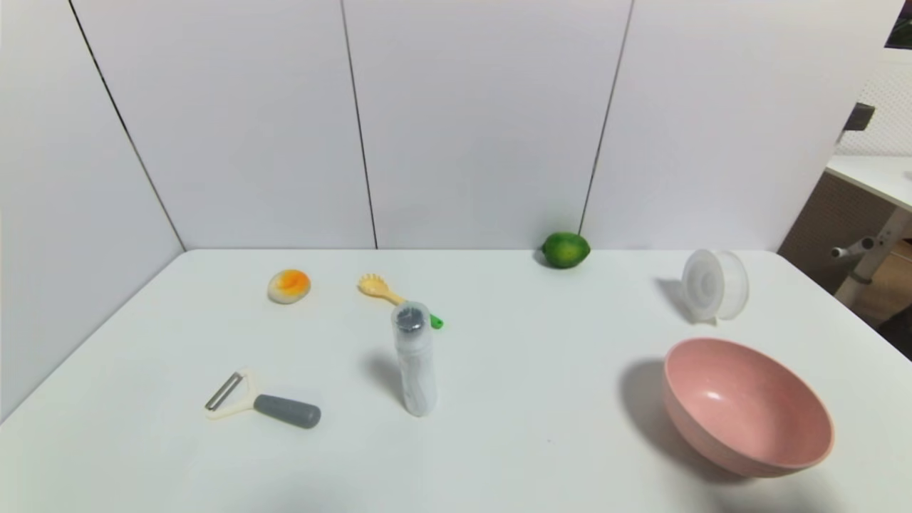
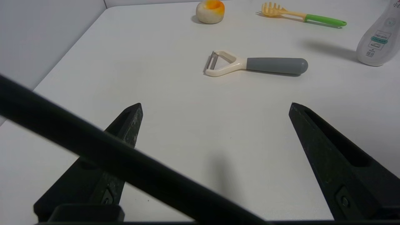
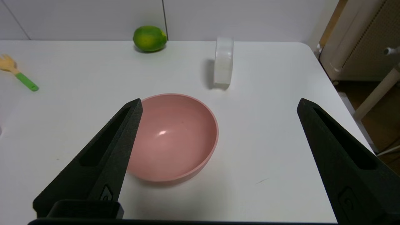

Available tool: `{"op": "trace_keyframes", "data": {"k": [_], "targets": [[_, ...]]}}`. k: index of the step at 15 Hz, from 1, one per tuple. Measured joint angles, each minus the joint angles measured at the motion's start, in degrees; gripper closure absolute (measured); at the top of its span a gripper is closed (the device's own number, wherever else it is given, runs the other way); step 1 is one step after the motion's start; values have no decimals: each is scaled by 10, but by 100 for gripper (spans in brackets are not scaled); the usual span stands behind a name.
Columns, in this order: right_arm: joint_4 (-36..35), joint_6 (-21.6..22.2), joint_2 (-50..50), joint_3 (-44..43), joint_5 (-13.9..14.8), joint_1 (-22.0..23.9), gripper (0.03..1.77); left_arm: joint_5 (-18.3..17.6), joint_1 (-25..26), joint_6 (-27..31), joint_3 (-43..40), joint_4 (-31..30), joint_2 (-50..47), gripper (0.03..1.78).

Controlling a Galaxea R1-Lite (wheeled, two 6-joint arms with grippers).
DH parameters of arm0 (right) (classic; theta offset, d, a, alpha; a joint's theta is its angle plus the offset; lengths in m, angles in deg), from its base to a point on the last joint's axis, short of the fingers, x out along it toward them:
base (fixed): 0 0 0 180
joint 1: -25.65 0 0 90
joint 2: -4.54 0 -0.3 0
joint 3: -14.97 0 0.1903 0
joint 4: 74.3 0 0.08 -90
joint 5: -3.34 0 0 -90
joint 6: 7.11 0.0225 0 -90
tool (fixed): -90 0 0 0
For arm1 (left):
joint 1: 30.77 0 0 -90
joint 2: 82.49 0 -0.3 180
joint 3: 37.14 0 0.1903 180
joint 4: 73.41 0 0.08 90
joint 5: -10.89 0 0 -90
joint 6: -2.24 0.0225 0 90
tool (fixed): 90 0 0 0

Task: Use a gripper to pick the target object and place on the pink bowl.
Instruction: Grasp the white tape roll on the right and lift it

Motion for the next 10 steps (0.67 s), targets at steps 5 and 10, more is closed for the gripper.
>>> {"op": "trace_keyframes", "data": {"k": [5,10], "targets": [[-3,-3,184,-123,-4,10,9,0,0,0,0,0,0,12],[-3,-2,350,-228,-3,12,9,0,0,0,0,0,0,12]]}}
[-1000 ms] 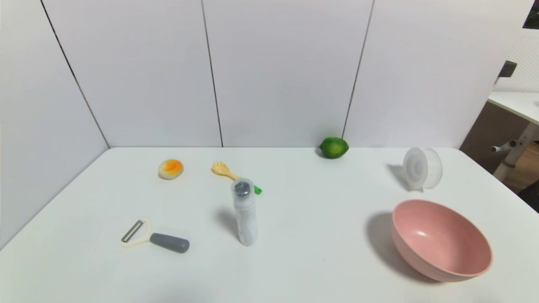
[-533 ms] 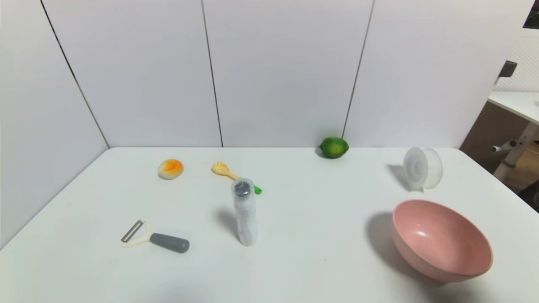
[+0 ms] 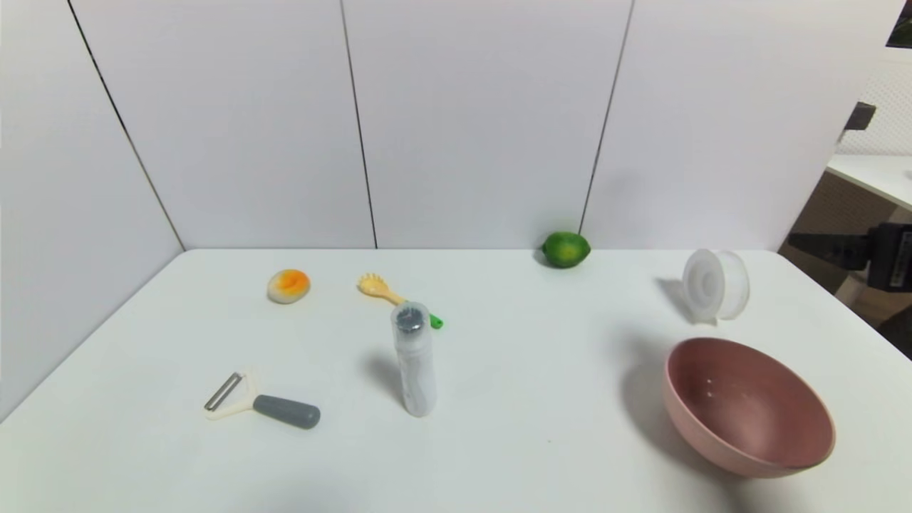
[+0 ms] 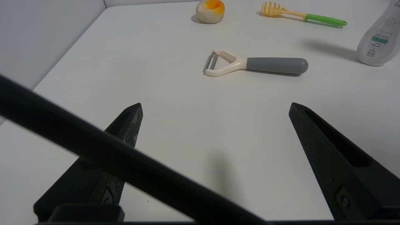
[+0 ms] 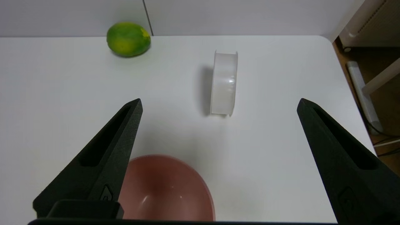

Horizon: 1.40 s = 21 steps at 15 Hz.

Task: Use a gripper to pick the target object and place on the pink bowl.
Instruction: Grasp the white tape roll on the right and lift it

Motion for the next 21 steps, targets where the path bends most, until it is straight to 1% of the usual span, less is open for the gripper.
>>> {"op": "trace_keyframes", "data": {"k": [3,7,9,15,21], "targets": [[3,-4,96,-44,0,6,9,0,0,0,0,0,0,12],[7,-37,200,-76,-1,28,9,0,0,0,0,0,0,12],[6,-44,241,-90,-1,33,9,0,0,0,0,0,0,12],[2,-77,319,-114,-4,26,9,0,0,0,0,0,0,12],[1,-79,365,-157,-3,17,9,0,0,0,0,0,0,12]]}}
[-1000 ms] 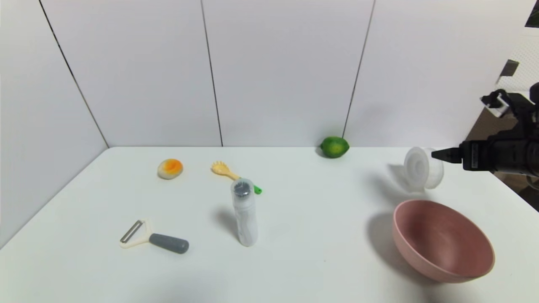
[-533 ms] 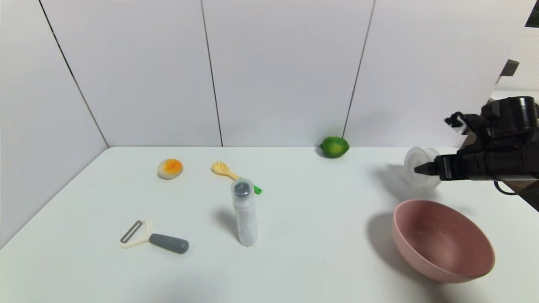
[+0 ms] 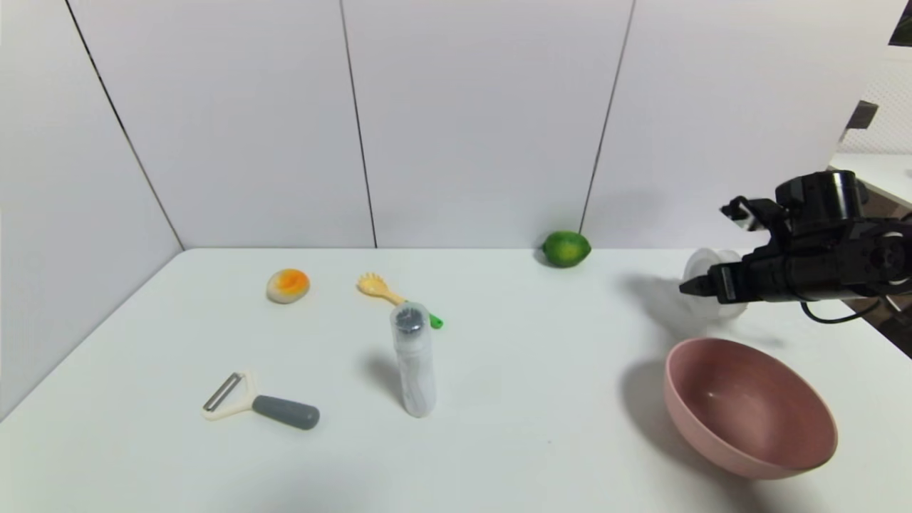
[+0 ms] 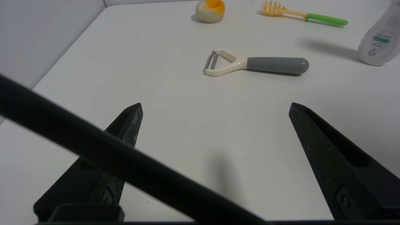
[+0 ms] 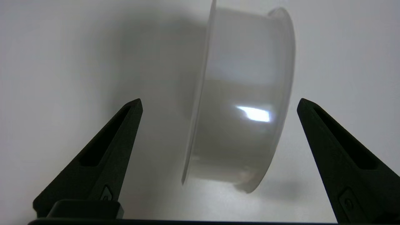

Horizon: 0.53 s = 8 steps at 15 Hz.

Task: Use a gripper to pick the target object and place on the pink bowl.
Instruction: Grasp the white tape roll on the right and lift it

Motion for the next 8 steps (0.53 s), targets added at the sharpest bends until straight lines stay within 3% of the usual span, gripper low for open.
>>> {"op": "trace_keyframes", "data": {"k": [4,8], "targets": [[5,-1,14,-12,0,-2,10,0,0,0,0,0,0,12],[-1,1,23,-13,1,-5,76,0,0,0,0,0,0,12]]}}
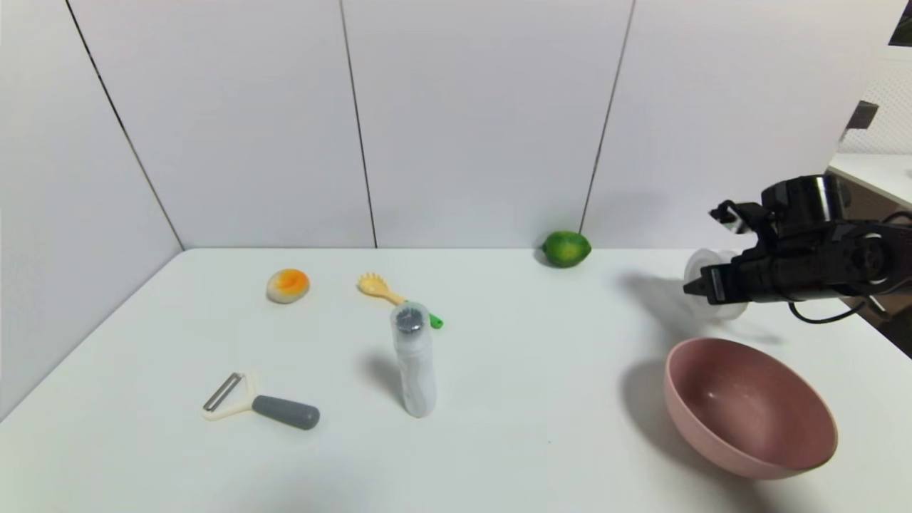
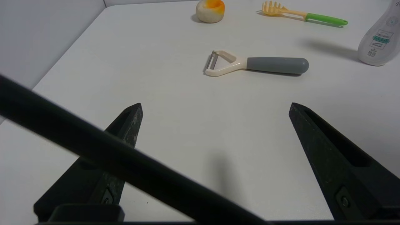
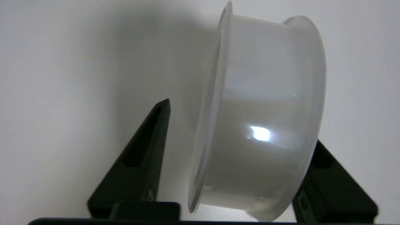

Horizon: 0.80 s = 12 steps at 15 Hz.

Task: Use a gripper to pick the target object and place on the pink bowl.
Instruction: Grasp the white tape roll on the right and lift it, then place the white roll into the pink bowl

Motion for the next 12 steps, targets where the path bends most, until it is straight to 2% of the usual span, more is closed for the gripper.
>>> {"op": "trace_keyframes", "data": {"k": [4,12], "targets": [[-1,2,5,-5,-1,2,120,0,0,0,0,0,0,12],[14,3,-44,-7,-10,7,120,0,0,0,0,0,0,12]]}}
